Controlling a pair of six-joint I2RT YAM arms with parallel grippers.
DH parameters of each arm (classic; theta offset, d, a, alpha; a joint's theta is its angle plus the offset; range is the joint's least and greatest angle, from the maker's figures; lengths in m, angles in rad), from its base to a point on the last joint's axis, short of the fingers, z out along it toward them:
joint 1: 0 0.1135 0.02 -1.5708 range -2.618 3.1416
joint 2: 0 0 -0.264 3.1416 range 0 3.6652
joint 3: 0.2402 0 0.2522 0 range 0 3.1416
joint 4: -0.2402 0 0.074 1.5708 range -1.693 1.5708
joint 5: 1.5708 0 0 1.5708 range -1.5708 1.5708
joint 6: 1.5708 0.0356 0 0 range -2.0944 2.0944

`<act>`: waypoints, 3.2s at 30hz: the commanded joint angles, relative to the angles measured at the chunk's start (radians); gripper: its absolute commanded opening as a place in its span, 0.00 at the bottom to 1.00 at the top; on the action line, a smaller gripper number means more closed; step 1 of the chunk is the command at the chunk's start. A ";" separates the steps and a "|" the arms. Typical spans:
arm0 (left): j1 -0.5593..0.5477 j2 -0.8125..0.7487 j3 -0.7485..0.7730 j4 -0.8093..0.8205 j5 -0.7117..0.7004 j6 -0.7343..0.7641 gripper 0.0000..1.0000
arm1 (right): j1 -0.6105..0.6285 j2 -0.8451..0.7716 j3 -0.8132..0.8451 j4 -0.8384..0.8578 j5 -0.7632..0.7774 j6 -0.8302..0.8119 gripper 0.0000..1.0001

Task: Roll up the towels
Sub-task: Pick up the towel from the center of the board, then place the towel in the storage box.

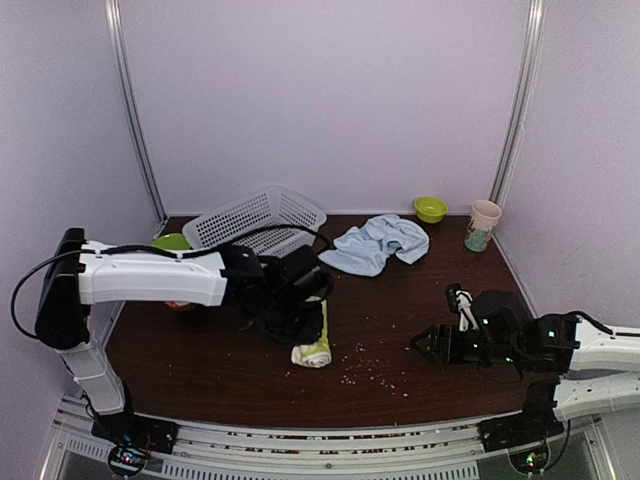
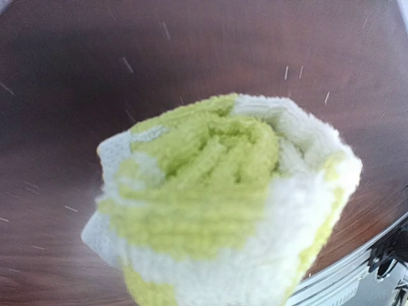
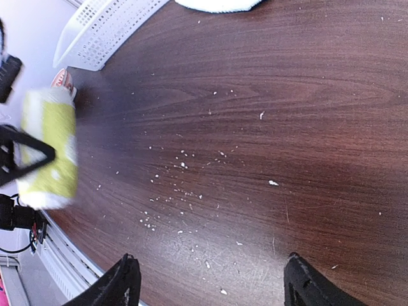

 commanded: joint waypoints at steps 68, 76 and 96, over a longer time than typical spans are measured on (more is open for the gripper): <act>0.697 0.484 0.629 -0.351 -0.093 1.581 0.00 | -0.004 0.391 0.140 0.058 -0.054 -0.059 0.76; 0.698 0.505 0.632 -0.381 -0.019 1.583 0.07 | -0.005 0.403 0.152 0.052 -0.053 -0.066 0.76; 0.697 0.397 0.600 -0.354 -0.109 1.556 0.66 | -0.007 0.397 0.182 0.018 -0.035 -0.088 0.76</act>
